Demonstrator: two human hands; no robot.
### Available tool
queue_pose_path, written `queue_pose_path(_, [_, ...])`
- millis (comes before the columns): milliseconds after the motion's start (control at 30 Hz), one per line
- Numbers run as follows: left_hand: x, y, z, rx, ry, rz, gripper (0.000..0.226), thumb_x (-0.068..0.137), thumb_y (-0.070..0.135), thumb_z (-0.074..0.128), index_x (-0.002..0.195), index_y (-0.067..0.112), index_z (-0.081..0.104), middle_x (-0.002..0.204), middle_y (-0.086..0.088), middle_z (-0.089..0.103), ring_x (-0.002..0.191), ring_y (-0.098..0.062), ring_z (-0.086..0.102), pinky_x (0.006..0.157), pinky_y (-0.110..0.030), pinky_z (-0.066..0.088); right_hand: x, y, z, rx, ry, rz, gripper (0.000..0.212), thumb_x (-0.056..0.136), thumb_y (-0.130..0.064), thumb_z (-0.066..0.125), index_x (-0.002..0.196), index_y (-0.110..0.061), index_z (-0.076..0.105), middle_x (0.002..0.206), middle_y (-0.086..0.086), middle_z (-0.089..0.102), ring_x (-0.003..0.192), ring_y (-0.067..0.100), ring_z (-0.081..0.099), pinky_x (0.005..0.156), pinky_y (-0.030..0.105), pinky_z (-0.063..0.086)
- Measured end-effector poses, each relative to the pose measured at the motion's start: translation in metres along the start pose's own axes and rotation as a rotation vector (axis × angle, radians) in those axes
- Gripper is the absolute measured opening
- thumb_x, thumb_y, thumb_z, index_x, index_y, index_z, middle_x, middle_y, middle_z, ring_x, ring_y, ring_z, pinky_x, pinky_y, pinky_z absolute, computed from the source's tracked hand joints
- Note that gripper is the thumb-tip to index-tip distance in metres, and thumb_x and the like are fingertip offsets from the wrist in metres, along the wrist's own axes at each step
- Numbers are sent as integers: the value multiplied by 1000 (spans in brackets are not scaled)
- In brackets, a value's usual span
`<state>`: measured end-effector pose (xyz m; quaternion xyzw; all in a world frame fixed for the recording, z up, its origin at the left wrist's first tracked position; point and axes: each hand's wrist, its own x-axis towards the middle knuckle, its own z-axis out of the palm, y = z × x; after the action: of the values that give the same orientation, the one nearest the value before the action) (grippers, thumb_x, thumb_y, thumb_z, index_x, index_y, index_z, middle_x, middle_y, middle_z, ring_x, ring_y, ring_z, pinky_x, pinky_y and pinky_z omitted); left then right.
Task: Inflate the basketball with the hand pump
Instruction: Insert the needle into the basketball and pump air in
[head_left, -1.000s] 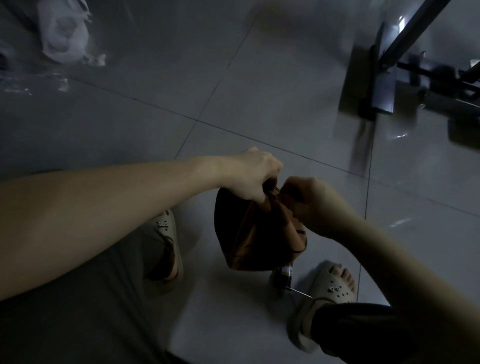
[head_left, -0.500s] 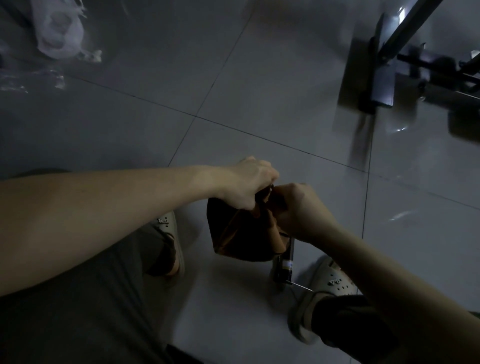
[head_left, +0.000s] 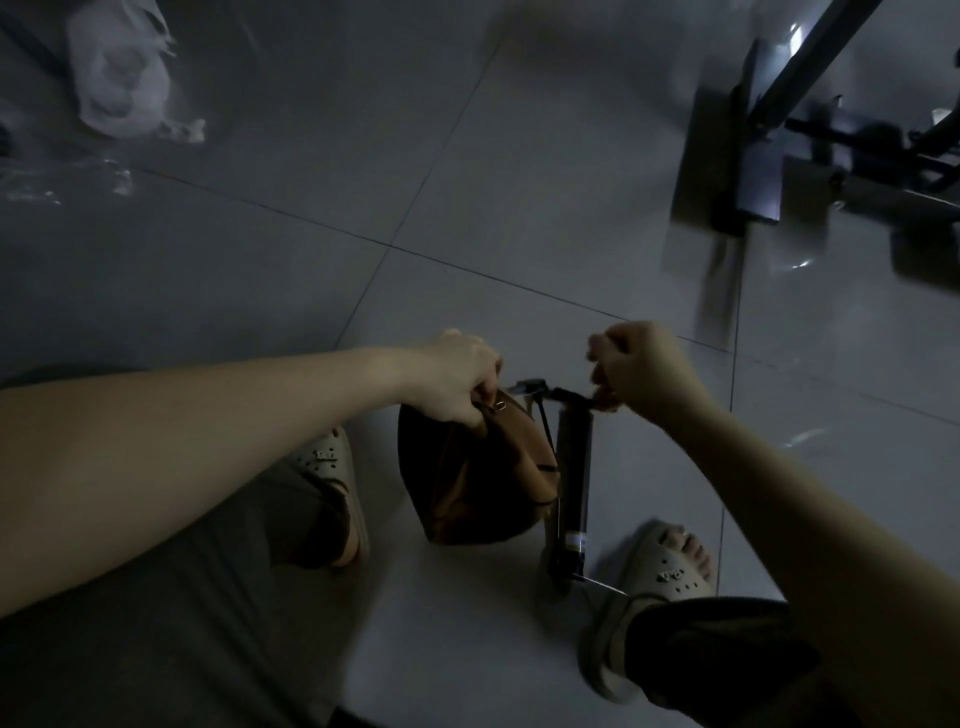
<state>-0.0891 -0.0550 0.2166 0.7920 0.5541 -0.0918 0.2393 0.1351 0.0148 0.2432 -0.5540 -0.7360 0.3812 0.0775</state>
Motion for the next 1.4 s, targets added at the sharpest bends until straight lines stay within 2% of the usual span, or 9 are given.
queue_pose_path(233, [30,-39,43,-68,-117,-198,43,74,57,78,93,20,72,98,-1,65,88,-23,62,73,-40,55,50,43,59,-285,-263,135,15,97,-17,54,94,-8,67,84,13,69,80,30,69,76,44,61])
queue_pose_path(367, [59,-59,76,-80,-166,-265,43,75,54,80,94,18,66,97,-5,66,84,-27,63,74,-40,56,87,75,113,-364,-374,144,16,92,-7,50,79,-6,60,72,14,59,70,30,60,59,38,49])
queue_pose_path(433, [72,-67,84,-153,-131,-289,38,74,54,80,85,23,63,95,-4,65,81,-25,62,73,-41,56,98,91,135,-361,-413,178,11,92,-4,51,93,-4,61,80,11,57,73,26,56,60,33,45])
queue_pose_path(567, [83,-86,100,-222,13,-329,39,76,58,75,93,23,70,100,2,65,90,-23,61,77,-34,50,116,120,171,-257,-407,259,49,94,-8,55,141,-1,42,119,20,57,103,34,59,83,43,54])
queue_pose_path(700, [73,-99,125,-441,135,-380,40,82,50,76,110,22,68,107,7,61,102,-19,57,92,-39,46,121,147,194,-141,-406,411,77,95,-13,57,155,-4,10,141,23,47,116,34,57,92,44,53])
queue_pose_path(867, [77,-111,135,-491,158,-397,40,85,52,72,112,23,64,108,8,57,102,-17,54,92,-42,46,130,157,210,58,-274,506,69,88,-26,73,143,-6,37,118,15,59,97,26,62,86,45,57])
queue_pose_path(1033, [86,-105,131,-459,104,-376,39,86,50,71,111,22,64,108,6,57,102,-19,54,92,-42,46,113,144,199,-217,-92,266,40,91,-33,69,119,-10,51,105,8,65,85,25,63,72,40,56])
queue_pose_path(1200, [94,-91,123,-440,80,-332,32,85,48,74,96,20,63,96,6,54,97,-19,53,82,-36,43,101,129,174,-118,103,70,17,98,-24,56,105,-9,54,87,7,63,72,26,60,53,33,38])
queue_pose_path(1400, [100,-64,119,-402,84,-261,29,83,42,76,98,20,64,97,3,55,93,-20,54,76,-31,38,77,126,161,326,-100,66,15,102,-21,53,109,-13,63,79,-4,58,72,15,57,62,27,45])
